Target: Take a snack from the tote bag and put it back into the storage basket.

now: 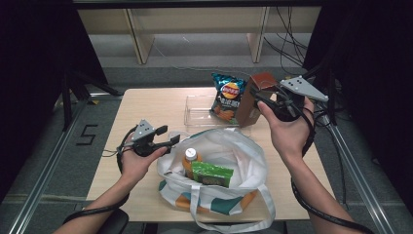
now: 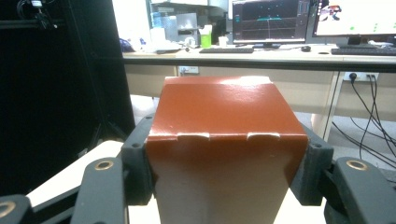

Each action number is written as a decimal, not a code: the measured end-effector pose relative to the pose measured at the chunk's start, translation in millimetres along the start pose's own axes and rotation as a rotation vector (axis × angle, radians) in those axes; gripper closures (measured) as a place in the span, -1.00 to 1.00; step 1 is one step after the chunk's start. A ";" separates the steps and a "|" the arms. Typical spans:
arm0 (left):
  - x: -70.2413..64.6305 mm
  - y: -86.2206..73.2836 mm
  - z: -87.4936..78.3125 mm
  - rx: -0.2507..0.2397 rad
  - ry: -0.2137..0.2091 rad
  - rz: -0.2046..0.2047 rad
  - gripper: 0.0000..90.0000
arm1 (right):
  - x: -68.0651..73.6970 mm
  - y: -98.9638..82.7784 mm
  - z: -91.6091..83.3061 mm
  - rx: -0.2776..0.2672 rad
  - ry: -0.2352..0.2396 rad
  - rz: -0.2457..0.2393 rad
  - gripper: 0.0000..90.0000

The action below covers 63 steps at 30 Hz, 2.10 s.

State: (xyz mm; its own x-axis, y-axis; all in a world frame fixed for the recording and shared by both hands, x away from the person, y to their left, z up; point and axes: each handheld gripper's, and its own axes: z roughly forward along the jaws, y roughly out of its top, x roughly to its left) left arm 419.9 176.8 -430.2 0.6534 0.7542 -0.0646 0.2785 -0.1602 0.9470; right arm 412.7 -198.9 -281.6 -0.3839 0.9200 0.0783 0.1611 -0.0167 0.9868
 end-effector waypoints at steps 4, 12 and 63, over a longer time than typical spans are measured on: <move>0.1 -0.1 0.0 0.000 0.000 0.000 -0.21 | -2.0 -0.6 4.1 0.001 -0.010 -0.002 -0.13; -0.3 0.0 0.1 0.000 -0.001 -0.001 -0.21 | -3.4 -1.2 10.5 0.011 -0.018 0.012 -0.13; 0.0 0.4 -0.6 -0.004 0.000 -0.004 -0.21 | -14.0 -15.1 63.9 0.069 -0.080 0.040 -0.13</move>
State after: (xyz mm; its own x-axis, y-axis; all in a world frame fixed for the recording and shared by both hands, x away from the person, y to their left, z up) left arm 419.5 177.1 -429.7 0.6521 0.7551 -0.0678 0.2780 -0.1551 0.9480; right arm 473.8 -186.6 -306.6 -0.3031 0.9474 0.1030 0.2380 -0.0294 0.9708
